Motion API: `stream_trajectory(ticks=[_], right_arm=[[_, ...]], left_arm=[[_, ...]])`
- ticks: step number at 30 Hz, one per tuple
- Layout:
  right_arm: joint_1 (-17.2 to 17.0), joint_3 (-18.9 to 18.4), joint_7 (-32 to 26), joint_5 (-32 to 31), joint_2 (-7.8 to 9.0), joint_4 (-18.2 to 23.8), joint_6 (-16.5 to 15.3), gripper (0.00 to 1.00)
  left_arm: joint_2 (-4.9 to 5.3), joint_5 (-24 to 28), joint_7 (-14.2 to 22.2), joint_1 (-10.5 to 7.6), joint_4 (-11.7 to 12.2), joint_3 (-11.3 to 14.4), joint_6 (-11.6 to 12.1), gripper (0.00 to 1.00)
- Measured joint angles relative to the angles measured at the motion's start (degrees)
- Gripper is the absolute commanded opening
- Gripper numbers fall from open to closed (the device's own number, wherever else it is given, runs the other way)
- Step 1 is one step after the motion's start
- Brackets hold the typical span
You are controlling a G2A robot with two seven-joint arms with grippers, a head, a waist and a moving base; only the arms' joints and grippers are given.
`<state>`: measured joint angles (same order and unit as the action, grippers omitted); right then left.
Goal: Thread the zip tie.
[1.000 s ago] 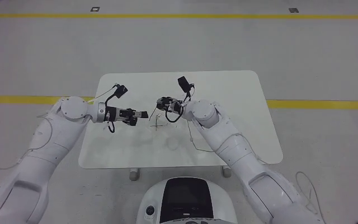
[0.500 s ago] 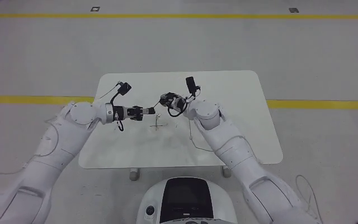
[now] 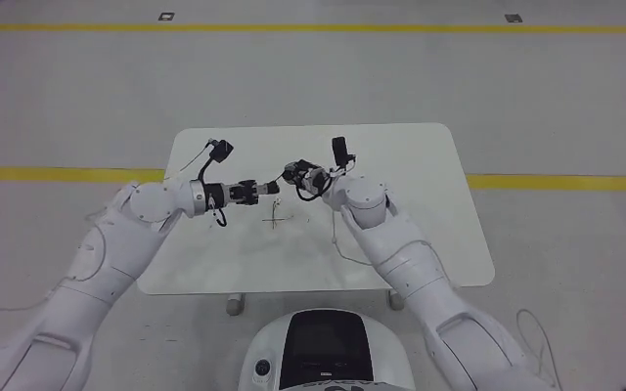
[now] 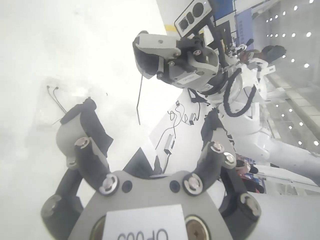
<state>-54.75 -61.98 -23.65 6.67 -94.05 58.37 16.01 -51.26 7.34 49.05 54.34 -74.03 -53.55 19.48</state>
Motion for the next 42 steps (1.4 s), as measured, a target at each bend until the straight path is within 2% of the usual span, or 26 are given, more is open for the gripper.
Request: stream_trajectory(ticks=[3, 5, 15, 19, 22, 24, 28, 31, 34, 42], right_arm=[[-0.5, -0.6, 0.2, 1.4, 0.07, 0.3, 0.8, 0.00], [-0.7, -1.1, 0.5, 2.8, 0.07, 0.4, 1.3, 0.00], [-0.9, -1.3, 0.7, 3.2, 0.07, 0.6, 1.2, 0.00], [-2.0, -2.3, 1.9, 5.8, 0.10, 1.3, 1.0, 0.00], [-2.4, -2.7, 1.7, 7.3, 0.18, 1.5, 1.5, 0.00], [-2.5, -3.0, 1.5, 8.1, 0.23, 1.6, 2.0, 0.00], [-2.6, -3.5, 2.3, 9.7, 0.26, 1.5, 3.0, 0.00], [-2.5, -3.6, 3.3, 10.9, 0.17, 1.4, 3.4, 0.00], [-2.4, -3.4, 4.0, 11.9, 0.09, 1.2, 3.5, 0.00], [-2.2, -3.3, 4.6, 11.8, 0.08, 1.3, 3.4, 0.00]], left_arm=[[0.12, -2.9, -1.8, 1.87, -3.0, -1.0, 0.0, 1.00], [0.10, -3.8, -3.3, 2.86, -4.1, -1.6, 0.0, 1.00], [0.07, -4.5, -4.1, 3.02, -4.4, -1.6, 0.0, 1.00], [0.03, -9.9, -11.8, 4.26, -4.6, -1.9, 0.0, 1.00], [0.11, -9.7, -16.5, 5.70, -6.4, -2.6, 0.0, 1.00], [0.34, -11.4, -19.0, 6.45, -7.4, -2.6, 0.0, 1.00], [1.03, -20.0, -24.7, 7.69, -8.7, -1.2, 0.0, 1.00], [1.58, -21.7, -28.3, 7.68, -8.6, 0.6, 0.0, 1.00], [2.15, -24.0, -31.5, 6.94, -8.2, 3.0, 0.0, 1.00], [2.24, -24.4, -32.1, 6.80, -8.0, 3.4, 0.0, 1.00]])
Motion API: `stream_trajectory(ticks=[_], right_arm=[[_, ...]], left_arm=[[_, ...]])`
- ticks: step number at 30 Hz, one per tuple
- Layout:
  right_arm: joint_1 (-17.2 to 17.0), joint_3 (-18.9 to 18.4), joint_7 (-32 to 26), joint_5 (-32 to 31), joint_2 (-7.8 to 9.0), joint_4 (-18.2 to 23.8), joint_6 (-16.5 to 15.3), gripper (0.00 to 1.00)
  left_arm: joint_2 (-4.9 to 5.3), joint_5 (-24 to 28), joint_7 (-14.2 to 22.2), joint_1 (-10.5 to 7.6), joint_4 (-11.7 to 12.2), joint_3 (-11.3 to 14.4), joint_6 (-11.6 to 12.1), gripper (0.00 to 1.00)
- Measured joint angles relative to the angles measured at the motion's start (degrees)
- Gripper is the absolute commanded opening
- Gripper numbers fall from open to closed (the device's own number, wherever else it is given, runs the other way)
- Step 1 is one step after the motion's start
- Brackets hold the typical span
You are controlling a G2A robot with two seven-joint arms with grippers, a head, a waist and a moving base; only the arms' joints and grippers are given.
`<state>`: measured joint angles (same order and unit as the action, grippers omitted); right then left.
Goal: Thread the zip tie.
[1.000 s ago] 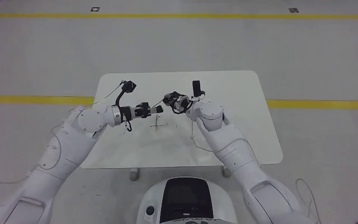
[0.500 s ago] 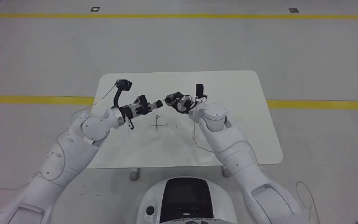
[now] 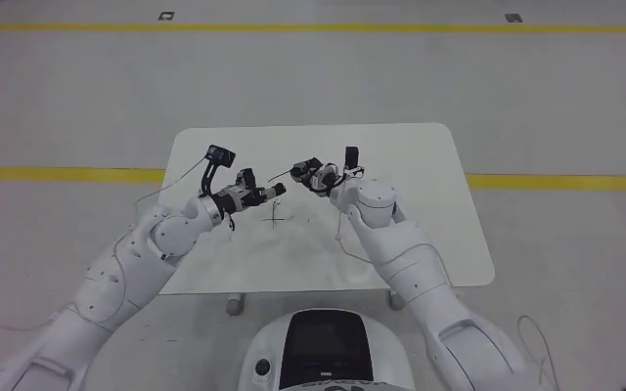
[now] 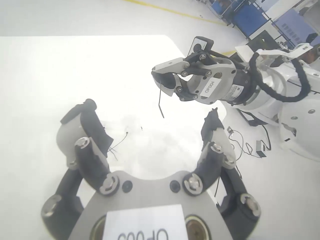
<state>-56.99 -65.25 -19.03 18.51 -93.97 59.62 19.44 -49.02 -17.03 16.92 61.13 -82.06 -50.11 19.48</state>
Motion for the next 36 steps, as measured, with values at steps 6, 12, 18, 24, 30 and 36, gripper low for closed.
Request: stream_trajectory(ticks=[6, 12, 18, 24, 30, 36], right_arm=[[-0.7, 0.9, 0.7, -0.2, 0.00, 0.5, 0.1, 0.00], [-0.2, 1.4, 0.8, 0.4, -0.05, 0.1, 0.0, 0.00], [-0.3, 1.4, 0.8, 0.5, -0.05, 0.1, 0.0, 0.00], [-1.8, 1.2, 0.3, 0.5, 0.29, 2.2, -0.5, 0.00], [-1.8, 1.1, 0.1, 0.5, 0.34, 2.3, -0.5, 0.00], [-3.2, 0.7, 0.5, 0.9, 0.62, 4.0, -0.4, 0.00]], left_arm=[[0.06, -4.9, -1.5, -0.45, -0.9, 0.9, 0.0, 1.00], [0.96, -11.3, -5.4, -1.22, -1.8, 3.1, 0.0, 1.00], [1.09, -12.2, -7.2, -1.36, -1.4, 3.4, -0.1, 1.00], [1.06, -15.3, -7.0, -1.09, -1.4, 3.7, 0.0, 1.00], [1.08, -15.7, -7.2, -1.11, -1.3, 3.7, 0.0, 1.00], [0.99, -16.5, -8.9, -0.37, -2.1, 3.4, 0.0, 1.00]])
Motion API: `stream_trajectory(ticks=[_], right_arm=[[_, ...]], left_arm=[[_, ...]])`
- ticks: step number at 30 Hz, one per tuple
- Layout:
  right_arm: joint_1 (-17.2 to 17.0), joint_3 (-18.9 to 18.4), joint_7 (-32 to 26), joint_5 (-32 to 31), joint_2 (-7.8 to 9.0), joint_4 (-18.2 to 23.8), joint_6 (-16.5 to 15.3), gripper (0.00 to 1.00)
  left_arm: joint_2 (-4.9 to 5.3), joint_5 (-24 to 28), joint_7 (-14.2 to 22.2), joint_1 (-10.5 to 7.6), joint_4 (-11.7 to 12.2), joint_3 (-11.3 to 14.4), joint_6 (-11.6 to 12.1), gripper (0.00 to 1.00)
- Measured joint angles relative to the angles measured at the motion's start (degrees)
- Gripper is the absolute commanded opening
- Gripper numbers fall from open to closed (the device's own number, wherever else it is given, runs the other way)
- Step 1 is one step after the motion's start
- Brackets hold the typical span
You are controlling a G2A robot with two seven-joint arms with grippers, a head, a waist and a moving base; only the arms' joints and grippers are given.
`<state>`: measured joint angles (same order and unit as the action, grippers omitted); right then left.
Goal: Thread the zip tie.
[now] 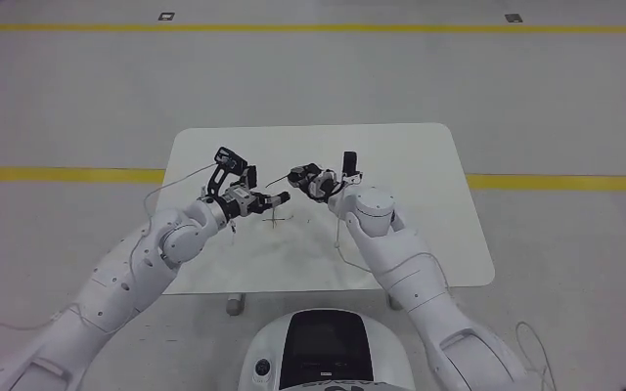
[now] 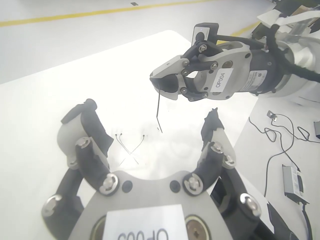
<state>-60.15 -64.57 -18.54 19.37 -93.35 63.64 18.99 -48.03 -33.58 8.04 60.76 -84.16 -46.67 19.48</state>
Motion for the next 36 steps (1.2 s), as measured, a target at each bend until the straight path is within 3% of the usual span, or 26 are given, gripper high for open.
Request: stream_trajectory(ticks=[3, 4, 10, 20, 36], right_arm=[[-0.4, -0.6, -0.8, 0.6, 0.25, 0.7, 0.5, 0.00], [-0.6, -0.8, -1.0, 0.8, 0.34, 1.0, 0.5, 0.00], [-1.4, -0.9, -0.8, 1.2, 0.61, 2.1, 0.5, 0.00], [-2.6, -0.5, 0.3, 0.8, 0.95, 3.5, -0.1, 0.00], [-3.7, 1.0, -0.8, -1.2, 1.54, 4.9, -1.6, 0.00]], left_arm=[[0.23, -0.7, -0.7, 0.42, -0.8, -0.1, 0.0, 0.96], [0.35, -0.9, -1.1, 0.64, -1.1, -0.1, 0.0, 0.86], [0.90, -1.4, -2.4, 1.21, -2.2, 0.1, 0.0, 0.50], [1.80, -0.9, -3.2, 0.96, -3.1, 1.4, 0.0, 0.46], [2.64, 0.8, -3.9, -1.04, -2.6, 4.2, 0.0, 0.38]])
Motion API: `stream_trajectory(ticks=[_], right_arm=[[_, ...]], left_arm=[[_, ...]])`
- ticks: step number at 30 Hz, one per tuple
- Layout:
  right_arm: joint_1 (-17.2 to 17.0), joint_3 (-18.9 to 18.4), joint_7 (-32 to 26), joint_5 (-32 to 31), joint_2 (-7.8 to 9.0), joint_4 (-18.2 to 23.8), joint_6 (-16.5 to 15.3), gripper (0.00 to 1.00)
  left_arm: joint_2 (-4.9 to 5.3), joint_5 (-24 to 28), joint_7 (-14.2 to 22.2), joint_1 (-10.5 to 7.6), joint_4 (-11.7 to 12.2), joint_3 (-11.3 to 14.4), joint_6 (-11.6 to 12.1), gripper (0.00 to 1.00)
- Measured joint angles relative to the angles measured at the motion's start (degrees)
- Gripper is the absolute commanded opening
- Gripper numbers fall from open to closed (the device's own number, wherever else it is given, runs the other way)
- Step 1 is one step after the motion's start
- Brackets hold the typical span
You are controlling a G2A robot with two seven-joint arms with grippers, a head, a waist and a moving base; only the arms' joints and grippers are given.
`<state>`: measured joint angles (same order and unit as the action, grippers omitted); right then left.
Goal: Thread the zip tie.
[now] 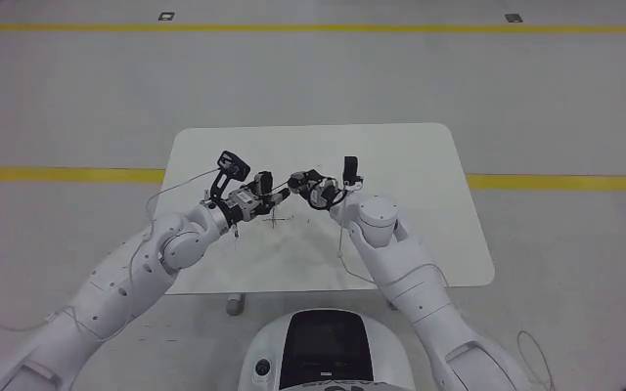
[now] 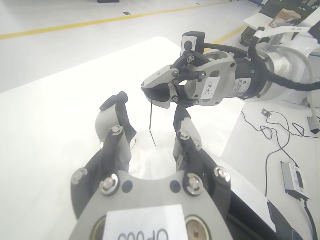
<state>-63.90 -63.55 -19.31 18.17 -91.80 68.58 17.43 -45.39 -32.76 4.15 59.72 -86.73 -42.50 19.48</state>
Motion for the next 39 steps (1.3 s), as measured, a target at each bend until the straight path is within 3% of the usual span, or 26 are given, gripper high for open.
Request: stream_trajectory(ticks=[8, 16, 23, 24, 25, 26, 34, 39], right_arm=[[-0.5, 0.4, -1.5, 0.2, 0.30, 0.9, -0.7, 0.00], [-0.7, 0.3, -1.4, 0.4, 0.59, 1.2, -0.9, 0.00], [-0.7, 0.5, -0.9, 0.7, 0.73, 1.3, -1.1, 0.00], [-0.7, 0.5, -0.8, 0.7, 0.75, 1.3, -1.1, 0.35], [-0.7, 0.5, -0.7, 0.7, 0.77, 1.3, -1.1, 0.89], [-0.7, 0.5, -0.4, 0.7, 0.79, 1.3, -1.1, 1.00], [-1.4, -1.8, 1.1, 1.0, 1.43, 2.1, -1.3, 1.00], [-2.0, -3.8, 0.5, 2.3, 1.92, 2.6, -1.2, 1.00]], left_arm=[[0.09, 0.6, -0.5, -1.40, 0.7, 1.5, 0.0, 0.33], [0.24, 0.9, -0.7, -2.14, 1.1, 2.6, 0.0, 0.00], [0.37, 1.1, -0.9, -2.65, 1.1, 3.4, 0.0, 0.00], [0.39, 1.1, -0.9, -2.71, 1.1, 3.5, 0.0, 0.00], [0.42, 1.2, -1.0, -2.77, 1.1, 3.6, 0.0, 0.00], [0.45, 1.3, -1.1, -2.81, 1.2, 3.7, 0.0, 0.00], [1.42, 6.7, -1.1, -2.66, -0.2, 3.7, 0.0, 0.00], [2.58, 16.2, 4.4, -3.57, -1.7, 4.4, 0.0, 0.00]])
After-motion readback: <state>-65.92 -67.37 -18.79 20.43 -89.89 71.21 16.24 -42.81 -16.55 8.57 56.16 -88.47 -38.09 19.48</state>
